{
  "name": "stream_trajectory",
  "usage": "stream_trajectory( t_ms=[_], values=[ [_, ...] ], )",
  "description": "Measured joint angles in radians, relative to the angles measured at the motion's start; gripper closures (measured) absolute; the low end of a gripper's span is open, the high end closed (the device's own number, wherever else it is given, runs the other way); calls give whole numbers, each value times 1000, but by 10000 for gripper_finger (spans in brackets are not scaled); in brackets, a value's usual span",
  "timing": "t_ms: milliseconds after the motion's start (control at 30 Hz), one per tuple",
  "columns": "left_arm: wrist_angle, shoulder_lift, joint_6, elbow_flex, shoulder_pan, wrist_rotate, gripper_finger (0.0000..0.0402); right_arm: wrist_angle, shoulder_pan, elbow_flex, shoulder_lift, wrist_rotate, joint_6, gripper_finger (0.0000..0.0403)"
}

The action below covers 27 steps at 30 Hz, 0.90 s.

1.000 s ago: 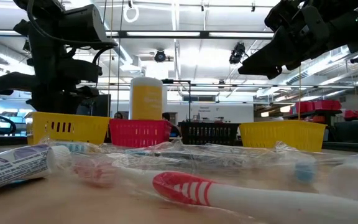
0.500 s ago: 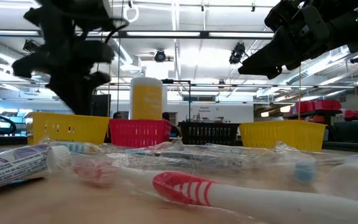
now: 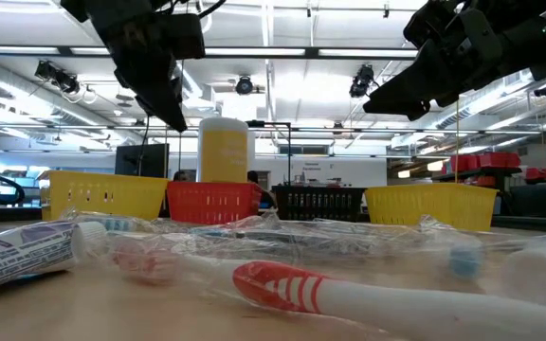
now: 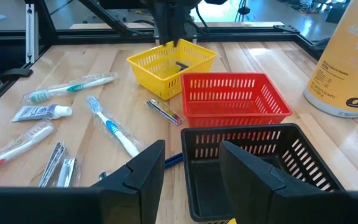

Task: Pick & Place Travel size toiletries
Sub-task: Put the blue toothbrush into the red bin

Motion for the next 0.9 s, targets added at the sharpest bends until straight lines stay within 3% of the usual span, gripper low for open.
stream_trajectory(
  t_ms=[200, 533, 900],
  values=[
    [88, 0, -61, 0, -53, 47, 329, 0, 0, 0, 0, 0, 0, 244],
    [239, 3, -91, 0, -189, -34, 329, 0, 0, 0, 0, 0, 0, 246],
    [303, 184, -121, 0, -279, -82, 319, -5, 0, 0, 0, -1, 12, 247]
  ],
)
